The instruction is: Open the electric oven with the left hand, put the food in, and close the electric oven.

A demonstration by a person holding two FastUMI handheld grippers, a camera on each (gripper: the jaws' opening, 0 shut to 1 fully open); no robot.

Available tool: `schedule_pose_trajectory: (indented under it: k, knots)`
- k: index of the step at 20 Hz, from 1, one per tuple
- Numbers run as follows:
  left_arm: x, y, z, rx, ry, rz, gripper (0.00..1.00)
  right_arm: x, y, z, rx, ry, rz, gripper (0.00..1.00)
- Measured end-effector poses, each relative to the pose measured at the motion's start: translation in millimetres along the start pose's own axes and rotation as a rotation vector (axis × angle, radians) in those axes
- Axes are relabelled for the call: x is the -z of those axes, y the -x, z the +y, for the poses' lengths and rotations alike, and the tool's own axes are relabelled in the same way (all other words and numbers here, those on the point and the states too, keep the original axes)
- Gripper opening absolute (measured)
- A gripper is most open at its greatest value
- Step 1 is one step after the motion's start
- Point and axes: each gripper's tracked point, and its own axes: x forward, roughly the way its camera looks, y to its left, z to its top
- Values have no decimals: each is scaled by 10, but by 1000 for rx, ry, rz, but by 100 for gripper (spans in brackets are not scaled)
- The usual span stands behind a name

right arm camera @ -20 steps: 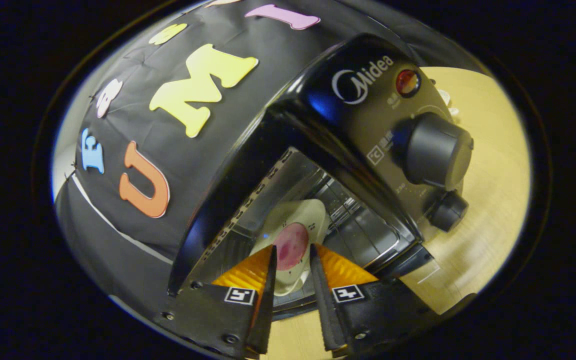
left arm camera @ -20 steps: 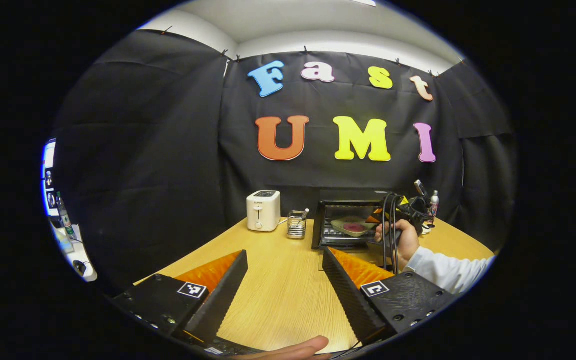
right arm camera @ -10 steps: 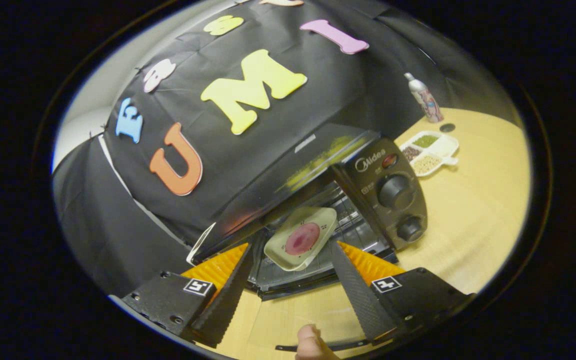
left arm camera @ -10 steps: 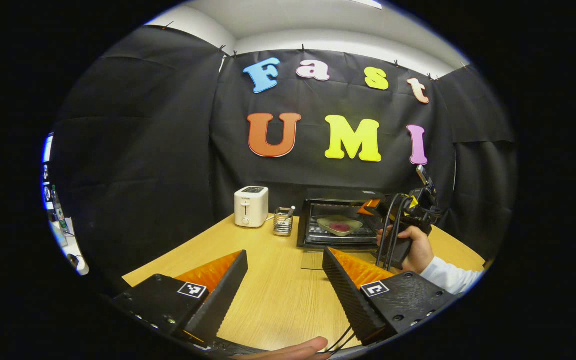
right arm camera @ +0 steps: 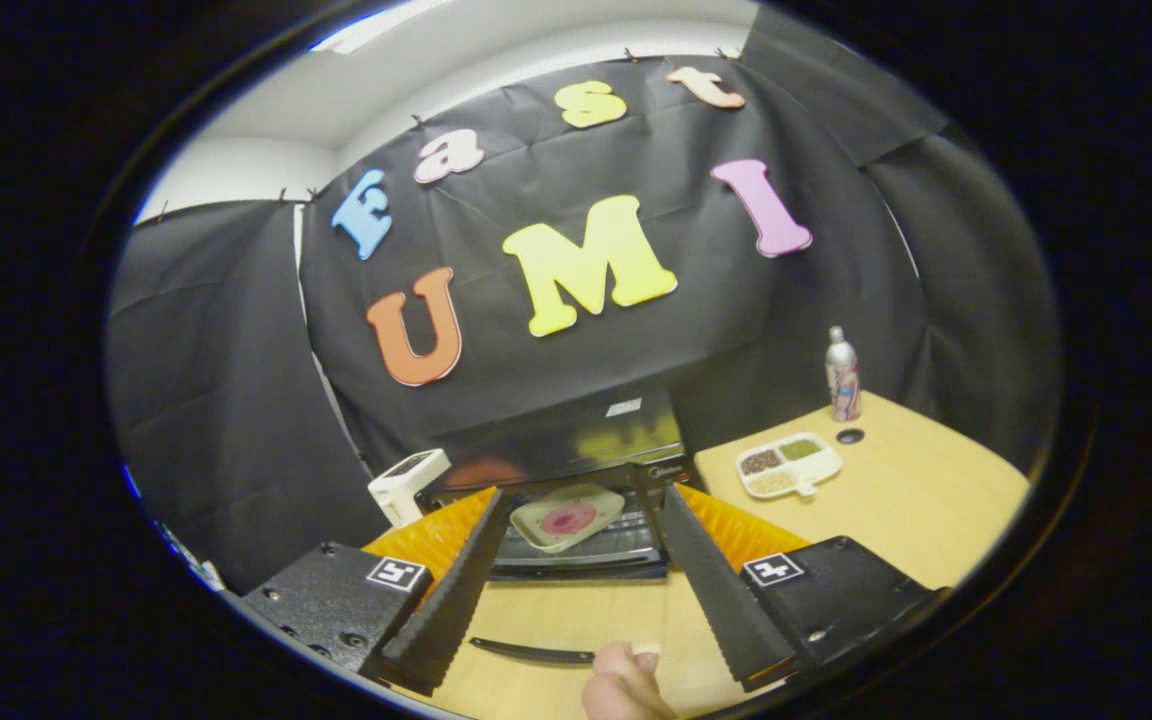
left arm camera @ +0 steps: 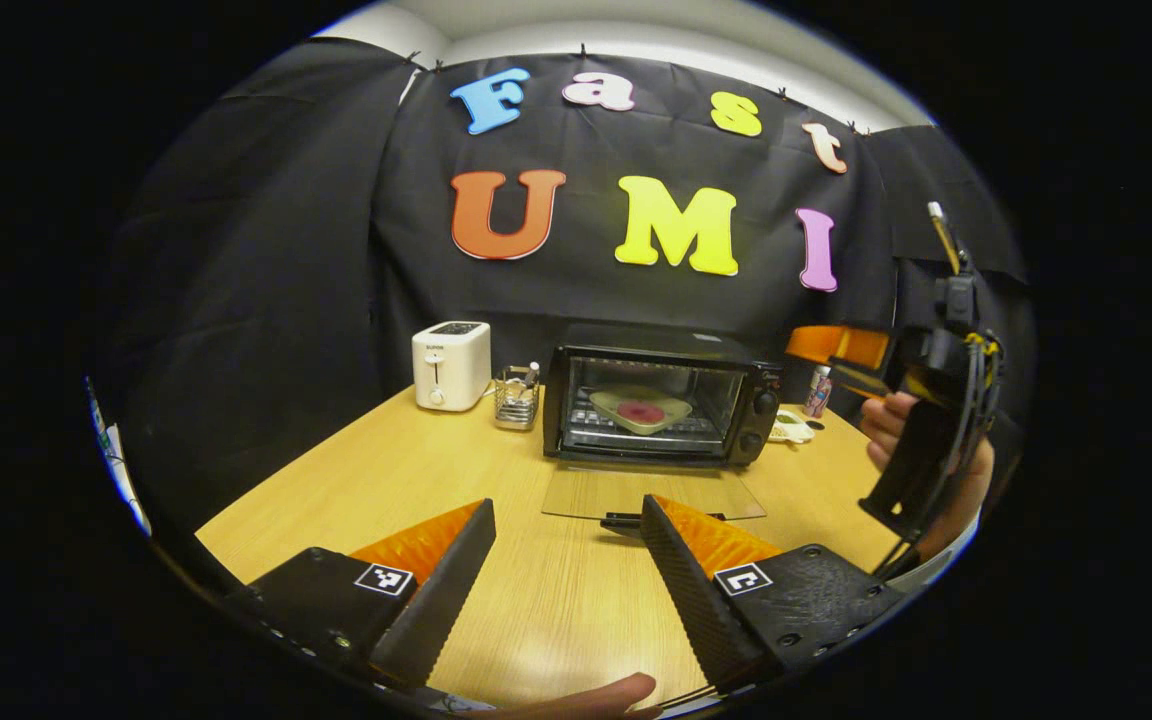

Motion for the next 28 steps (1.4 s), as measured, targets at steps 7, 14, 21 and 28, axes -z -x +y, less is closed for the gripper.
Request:
schedule_pose_trajectory:
  k: [7, 14, 21, 28]
  knots:
    - [448, -527, -424, 75, -20, 145, 94, -380, 684, -386, 41, 118, -76, 96]
    - [950, -870, -593, 74, -36, 318, 94, -893, 1391, -607, 74, 163, -190, 95]
    - [1207, -1110, -683, 69, -37, 421, 94, -886, 1708, -1007, 145, 206, -184, 96]
    - [1224, -1212, -865, 97, -89, 442, 95, -801, 1667, -1128, 154, 209, -138, 96]
